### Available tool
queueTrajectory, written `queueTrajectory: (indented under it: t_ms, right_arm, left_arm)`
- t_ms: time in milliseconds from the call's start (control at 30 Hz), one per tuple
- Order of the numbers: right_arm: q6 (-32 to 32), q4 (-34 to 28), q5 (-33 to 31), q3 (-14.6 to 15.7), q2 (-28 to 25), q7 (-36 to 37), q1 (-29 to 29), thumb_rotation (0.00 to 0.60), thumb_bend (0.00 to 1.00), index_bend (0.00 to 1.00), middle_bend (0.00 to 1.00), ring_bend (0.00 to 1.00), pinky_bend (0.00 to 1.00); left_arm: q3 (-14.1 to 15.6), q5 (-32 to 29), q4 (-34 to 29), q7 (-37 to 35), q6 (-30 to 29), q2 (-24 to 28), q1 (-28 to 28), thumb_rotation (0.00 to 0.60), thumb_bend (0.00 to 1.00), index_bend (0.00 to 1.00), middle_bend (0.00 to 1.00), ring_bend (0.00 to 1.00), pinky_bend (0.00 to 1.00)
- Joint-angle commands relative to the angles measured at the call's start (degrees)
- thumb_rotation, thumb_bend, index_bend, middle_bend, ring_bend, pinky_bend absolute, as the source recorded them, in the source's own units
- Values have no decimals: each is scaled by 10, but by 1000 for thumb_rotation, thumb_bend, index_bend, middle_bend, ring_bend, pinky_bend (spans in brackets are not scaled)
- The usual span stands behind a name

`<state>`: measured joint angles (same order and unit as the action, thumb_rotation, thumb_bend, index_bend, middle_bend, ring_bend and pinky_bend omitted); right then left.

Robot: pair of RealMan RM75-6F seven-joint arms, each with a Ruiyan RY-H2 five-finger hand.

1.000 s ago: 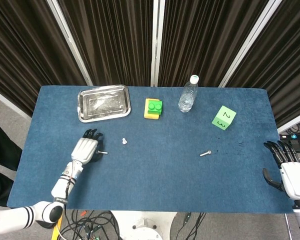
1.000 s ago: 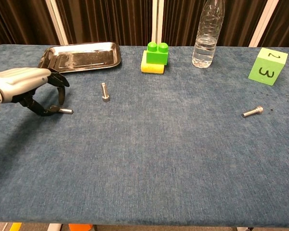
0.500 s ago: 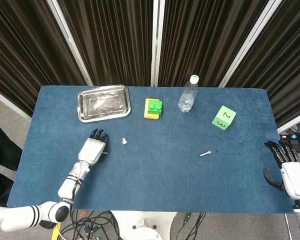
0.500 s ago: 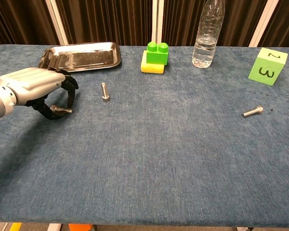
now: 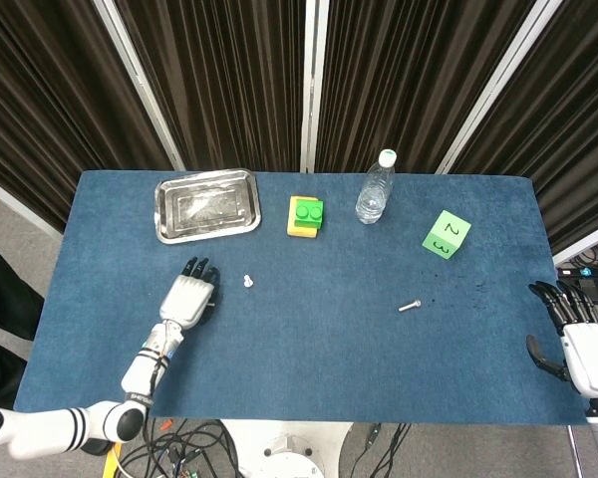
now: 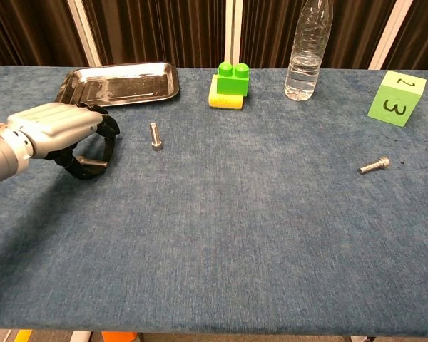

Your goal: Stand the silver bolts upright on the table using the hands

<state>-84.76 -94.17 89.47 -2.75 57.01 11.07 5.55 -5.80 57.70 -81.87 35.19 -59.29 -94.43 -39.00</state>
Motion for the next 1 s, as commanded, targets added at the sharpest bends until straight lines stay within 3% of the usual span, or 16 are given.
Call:
queueTrajectory:
  t_ms: [33,200,500,1000]
  right_arm:
    - [0,0,-1,0,0,0,0,600,340,111,119,0,0]
    - [-2,-2,-1,0,-1,-1,-2,600,337,111,119,0,0]
    - [-4,-3,0,0,-1,-1,-3,600,327,111,119,0,0]
    - [-4,-12,2,0,-5,-9,-3,600,320,111,119,0,0]
  left_arm:
    - [-2,-2,3,-9,5,-3,0,600,362,519,157,0,0]
    - [-9,1,-2,-38,10,1,2,600,384,542,158,0,0]
    - [-41,18,-34,-191,34,45,23,600,383,542,158,0,0]
    - [-57,62,16,-375,56,31,40,600,383,524,158,0,0]
